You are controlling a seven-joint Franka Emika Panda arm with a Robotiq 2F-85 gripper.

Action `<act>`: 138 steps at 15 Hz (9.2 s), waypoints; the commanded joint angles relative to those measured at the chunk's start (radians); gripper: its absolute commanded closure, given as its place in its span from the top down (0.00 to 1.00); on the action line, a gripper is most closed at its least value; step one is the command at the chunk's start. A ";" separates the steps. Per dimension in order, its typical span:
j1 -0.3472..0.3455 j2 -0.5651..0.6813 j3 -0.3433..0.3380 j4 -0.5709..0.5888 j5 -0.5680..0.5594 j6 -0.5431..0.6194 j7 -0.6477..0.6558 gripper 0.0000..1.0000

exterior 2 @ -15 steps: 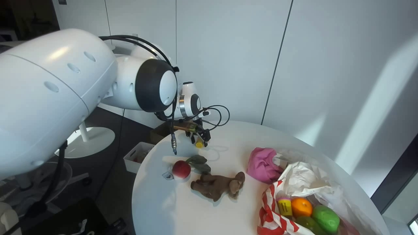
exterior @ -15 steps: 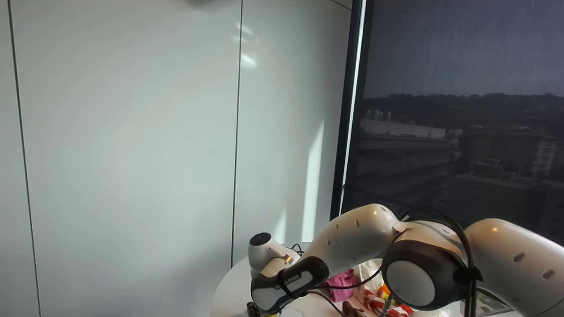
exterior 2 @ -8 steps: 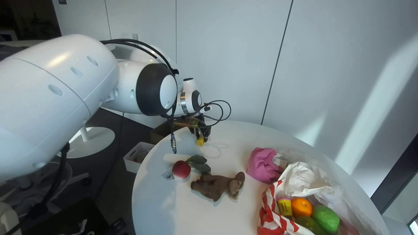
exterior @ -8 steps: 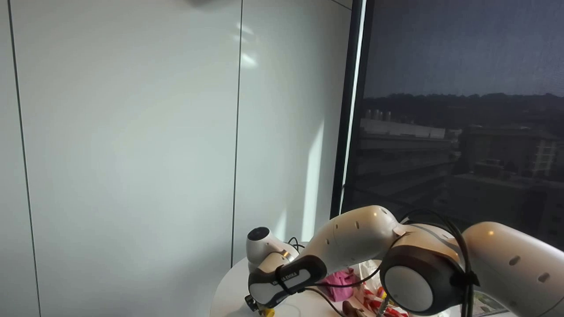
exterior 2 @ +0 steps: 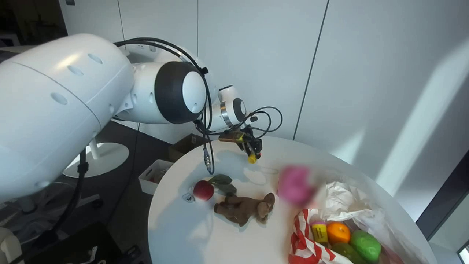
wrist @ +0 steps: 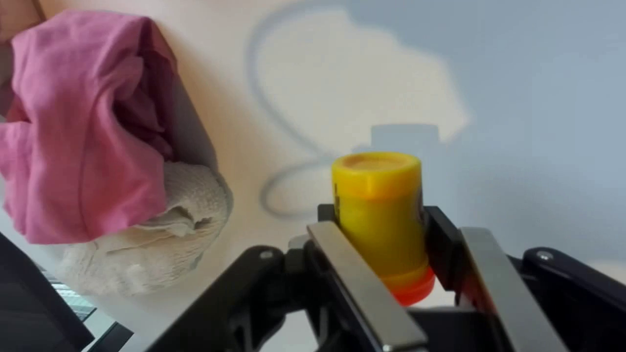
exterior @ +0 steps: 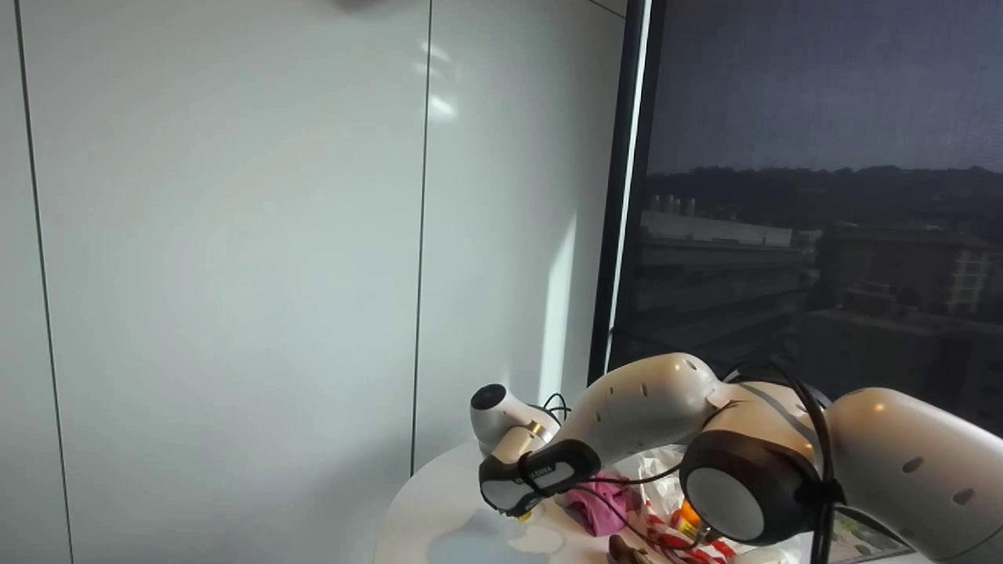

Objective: Put the orange, avocado, apple and two yellow containers in the plastic bag.

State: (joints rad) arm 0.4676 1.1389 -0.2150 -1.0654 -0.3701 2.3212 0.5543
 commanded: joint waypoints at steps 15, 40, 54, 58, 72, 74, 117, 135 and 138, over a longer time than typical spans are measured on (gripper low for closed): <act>-0.124 -0.479 -0.251 -0.636 -0.303 -0.087 0.652 0.25; -0.311 -0.350 -0.143 -0.611 -0.346 0.033 1.035 1.00; -0.347 -0.331 -0.049 -0.620 -0.145 0.309 0.844 1.00; -0.372 -0.329 -0.024 -0.620 -0.088 0.312 0.766 1.00; -0.283 -0.251 -0.183 -0.634 0.050 0.690 0.584 1.00; -0.200 -0.198 -0.300 -0.625 0.072 0.767 0.588 1.00; -0.468 -0.347 0.056 -0.329 0.534 -0.282 0.336 0.10; -0.347 -0.541 -0.059 -0.457 0.201 -0.228 0.634 1.00; -0.359 -0.578 -0.057 -0.493 0.157 -0.237 0.678 1.00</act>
State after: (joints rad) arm 0.1032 0.6292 -0.2647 -1.4901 -0.1631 2.0986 1.1736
